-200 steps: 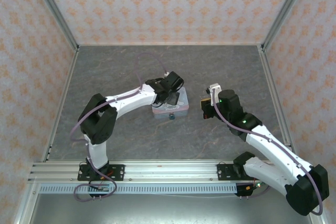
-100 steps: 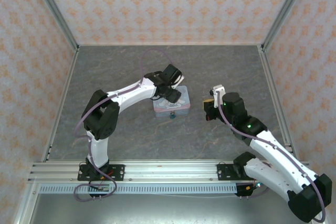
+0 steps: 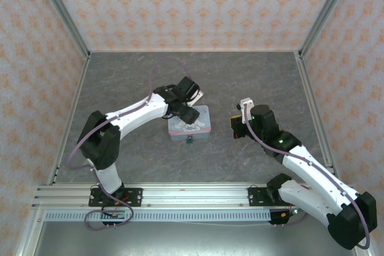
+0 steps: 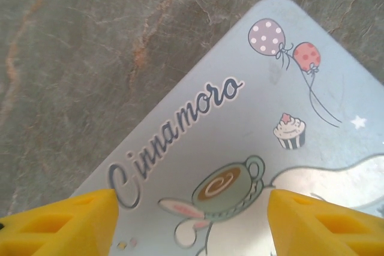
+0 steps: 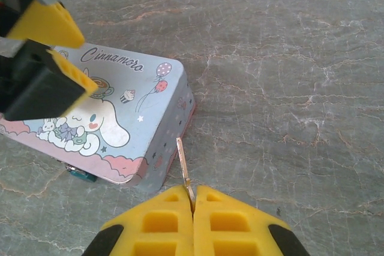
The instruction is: Unlock the padlock with the key
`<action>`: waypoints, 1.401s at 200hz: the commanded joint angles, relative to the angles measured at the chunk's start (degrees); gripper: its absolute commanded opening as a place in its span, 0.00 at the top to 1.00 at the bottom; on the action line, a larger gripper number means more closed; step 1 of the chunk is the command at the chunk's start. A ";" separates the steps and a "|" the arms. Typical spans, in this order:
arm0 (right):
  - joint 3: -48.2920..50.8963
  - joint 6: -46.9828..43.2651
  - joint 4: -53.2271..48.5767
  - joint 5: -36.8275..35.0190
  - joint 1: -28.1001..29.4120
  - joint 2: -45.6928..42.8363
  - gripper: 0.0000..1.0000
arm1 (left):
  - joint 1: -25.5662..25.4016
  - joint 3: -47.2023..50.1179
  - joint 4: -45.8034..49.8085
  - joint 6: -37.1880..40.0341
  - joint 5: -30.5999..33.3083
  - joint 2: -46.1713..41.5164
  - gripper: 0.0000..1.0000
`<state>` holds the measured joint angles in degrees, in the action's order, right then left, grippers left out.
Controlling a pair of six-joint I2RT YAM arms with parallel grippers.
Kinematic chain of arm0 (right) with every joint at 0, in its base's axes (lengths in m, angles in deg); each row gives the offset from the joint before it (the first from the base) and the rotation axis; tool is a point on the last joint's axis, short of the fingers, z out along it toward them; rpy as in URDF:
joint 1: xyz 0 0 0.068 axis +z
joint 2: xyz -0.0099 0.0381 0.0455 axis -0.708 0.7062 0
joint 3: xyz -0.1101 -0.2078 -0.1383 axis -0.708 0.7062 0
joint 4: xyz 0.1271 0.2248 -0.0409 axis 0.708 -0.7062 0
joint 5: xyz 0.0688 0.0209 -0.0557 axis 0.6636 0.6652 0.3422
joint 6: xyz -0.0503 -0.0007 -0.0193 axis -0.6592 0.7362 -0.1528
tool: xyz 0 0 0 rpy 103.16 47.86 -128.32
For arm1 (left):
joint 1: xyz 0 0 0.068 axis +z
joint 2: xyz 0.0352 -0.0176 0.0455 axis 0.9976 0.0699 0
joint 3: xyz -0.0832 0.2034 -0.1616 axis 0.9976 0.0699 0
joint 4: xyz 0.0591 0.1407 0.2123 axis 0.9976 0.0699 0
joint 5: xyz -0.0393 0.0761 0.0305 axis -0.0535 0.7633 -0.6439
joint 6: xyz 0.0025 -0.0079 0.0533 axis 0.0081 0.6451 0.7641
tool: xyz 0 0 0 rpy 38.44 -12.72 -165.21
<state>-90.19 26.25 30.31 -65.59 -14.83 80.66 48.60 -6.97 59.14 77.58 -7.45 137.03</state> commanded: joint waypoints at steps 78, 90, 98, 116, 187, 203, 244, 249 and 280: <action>0.98 0.68 4.23 0.94 0.20 2.73 1.00 | 1.81 16.44 2.00 -19.90 9.88 -16.79 0.32; 0.71 0.62 4.58 1.24 0.17 3.36 1.00 | 2.54 16.41 2.13 -20.81 9.96 -15.57 0.32; 0.44 0.53 4.54 1.39 0.24 3.69 1.00 | 2.96 16.36 1.98 -21.05 9.43 -14.61 0.32; 0.00 0.53 4.55 1.62 0.17 3.93 1.00 | 4.02 16.44 1.26 -21.50 8.71 -12.64 0.31; -0.70 0.04 3.52 1.65 0.22 3.74 1.00 | 10.88 16.35 -3.21 -19.30 5.49 -7.73 0.31; -0.86 0.12 3.55 1.93 0.17 3.65 1.00 | 12.67 14.98 -3.91 -17.96 4.46 -6.24 0.31; -0.47 0.92 4.59 2.62 0.21 3.74 1.00 | 13.32 8.80 -4.45 -14.16 2.78 -1.34 0.31; -0.36 1.32 5.08 3.11 0.24 3.87 1.00 | 13.32 8.00 -4.47 -13.89 2.65 -0.76 0.31; 1.40 5.05 10.19 6.42 0.17 5.01 1.00 | 13.32 5.11 -5.92 -13.84 1.52 -2.27 0.30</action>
<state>-89.51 27.63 34.48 -62.32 -14.83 84.88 61.87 0.20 53.91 62.02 -4.39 136.02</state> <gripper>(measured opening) 0.045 0.691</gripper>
